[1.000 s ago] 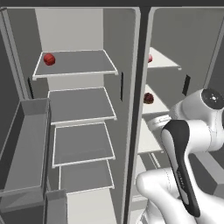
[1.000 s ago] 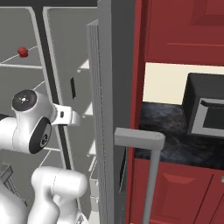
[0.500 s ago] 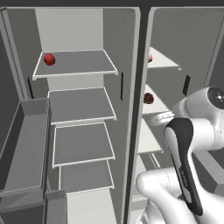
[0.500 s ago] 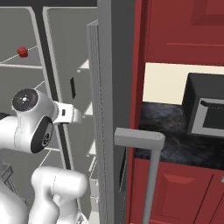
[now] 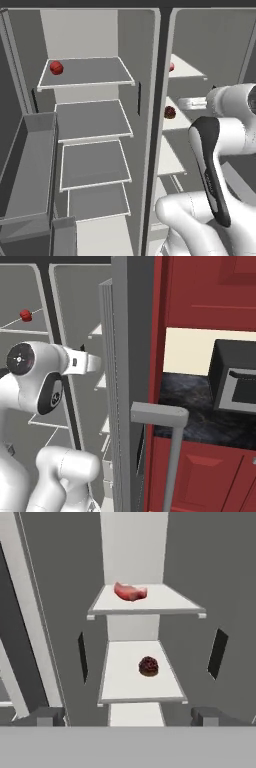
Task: Pick up the frozen steak from the freezer, place it on any shelf in the fridge, and close the fridge and freezer doors when done.
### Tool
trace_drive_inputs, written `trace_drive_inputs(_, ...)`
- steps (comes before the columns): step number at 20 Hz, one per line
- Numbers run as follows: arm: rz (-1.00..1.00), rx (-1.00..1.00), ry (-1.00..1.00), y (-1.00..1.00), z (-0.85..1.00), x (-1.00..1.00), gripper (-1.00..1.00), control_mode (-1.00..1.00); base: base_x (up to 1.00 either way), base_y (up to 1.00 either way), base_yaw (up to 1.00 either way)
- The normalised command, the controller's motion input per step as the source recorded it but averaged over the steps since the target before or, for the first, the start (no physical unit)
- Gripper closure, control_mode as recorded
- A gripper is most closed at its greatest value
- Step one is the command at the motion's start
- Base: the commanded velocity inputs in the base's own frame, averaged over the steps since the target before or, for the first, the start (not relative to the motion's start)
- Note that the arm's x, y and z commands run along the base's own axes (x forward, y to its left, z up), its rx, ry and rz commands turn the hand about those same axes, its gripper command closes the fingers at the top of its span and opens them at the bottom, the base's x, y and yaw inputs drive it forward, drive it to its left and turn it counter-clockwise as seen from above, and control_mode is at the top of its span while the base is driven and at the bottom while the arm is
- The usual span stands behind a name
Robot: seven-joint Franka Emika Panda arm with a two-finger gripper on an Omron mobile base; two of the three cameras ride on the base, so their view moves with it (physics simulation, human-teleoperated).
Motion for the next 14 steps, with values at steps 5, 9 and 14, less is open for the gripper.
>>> trace_drive_inputs(5, -0.15, 0.00, -0.05, -0.30, 0.74, 0.63, -1.00, -1.00, 0.00, 0.00, 0.00)
trace_drive_inputs(9, -0.01, 0.00, 0.02, -0.43, 0.34, 0.77, -1.00, -1.00, 0.00, 0.00, 0.00)
trace_drive_inputs(14, 0.10, 0.00, 0.18, -0.27, 0.00, 0.56, -1.00, -1.00, 0.00, 0.00, 0.00)
